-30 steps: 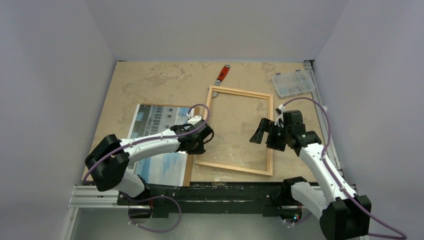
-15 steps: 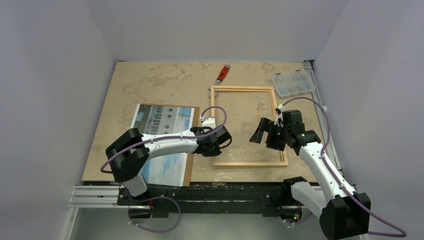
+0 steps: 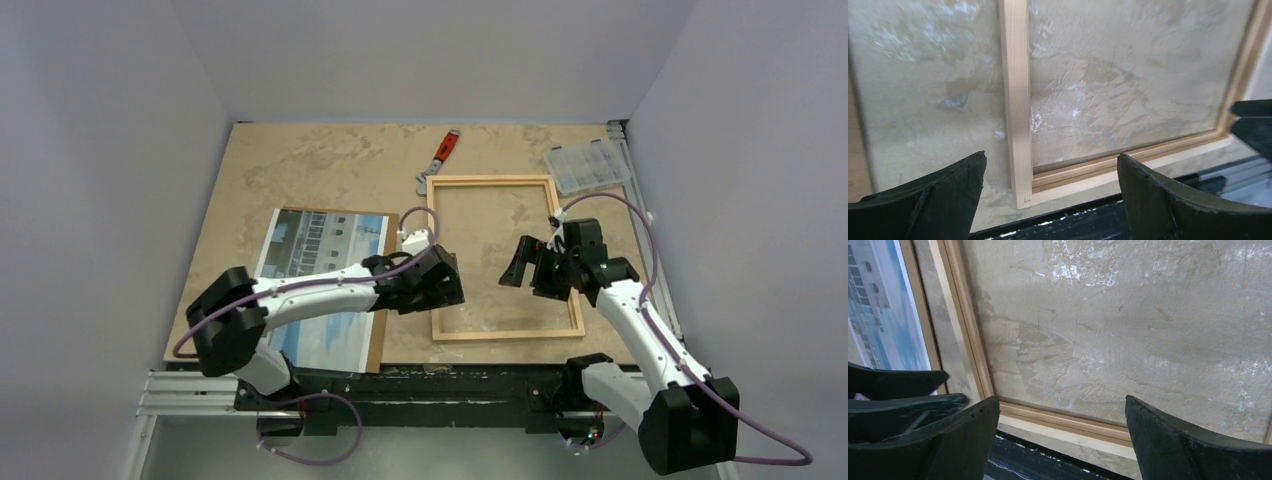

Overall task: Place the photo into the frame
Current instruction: Adjust the photo frame at the center of the board.

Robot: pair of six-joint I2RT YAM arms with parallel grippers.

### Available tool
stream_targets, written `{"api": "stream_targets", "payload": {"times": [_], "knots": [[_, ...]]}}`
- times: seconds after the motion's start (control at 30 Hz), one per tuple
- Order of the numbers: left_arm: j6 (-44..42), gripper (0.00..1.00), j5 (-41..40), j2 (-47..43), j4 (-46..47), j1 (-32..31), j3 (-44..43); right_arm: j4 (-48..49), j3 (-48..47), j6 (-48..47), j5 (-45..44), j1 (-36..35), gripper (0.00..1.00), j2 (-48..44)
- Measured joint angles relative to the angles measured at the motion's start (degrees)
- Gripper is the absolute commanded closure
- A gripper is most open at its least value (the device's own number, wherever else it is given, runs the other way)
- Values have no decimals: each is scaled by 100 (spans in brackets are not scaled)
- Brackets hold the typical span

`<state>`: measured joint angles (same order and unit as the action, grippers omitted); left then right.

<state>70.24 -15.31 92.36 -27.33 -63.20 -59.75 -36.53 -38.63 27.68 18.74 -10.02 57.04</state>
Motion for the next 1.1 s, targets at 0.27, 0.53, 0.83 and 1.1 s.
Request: {"api": "stream_targets", "payload": {"times": [0.27,0.53,0.83,1.1], "knots": [[-702,0,260,-2413,-146,1152,74,-9,-164,-26,-22,-63,2,-7],[-872,0,48,-3932,-599,1209,223,68,-361,199,-420,-975,2,192],[-833,0,-153,-4212,-1185,1209,748,374,-879,647,-1097,-2334,6,1443],[-944,1,-31,-3423,-1342,1209,525,334,-2149,730,-1904,-3373,7,3099]]}}
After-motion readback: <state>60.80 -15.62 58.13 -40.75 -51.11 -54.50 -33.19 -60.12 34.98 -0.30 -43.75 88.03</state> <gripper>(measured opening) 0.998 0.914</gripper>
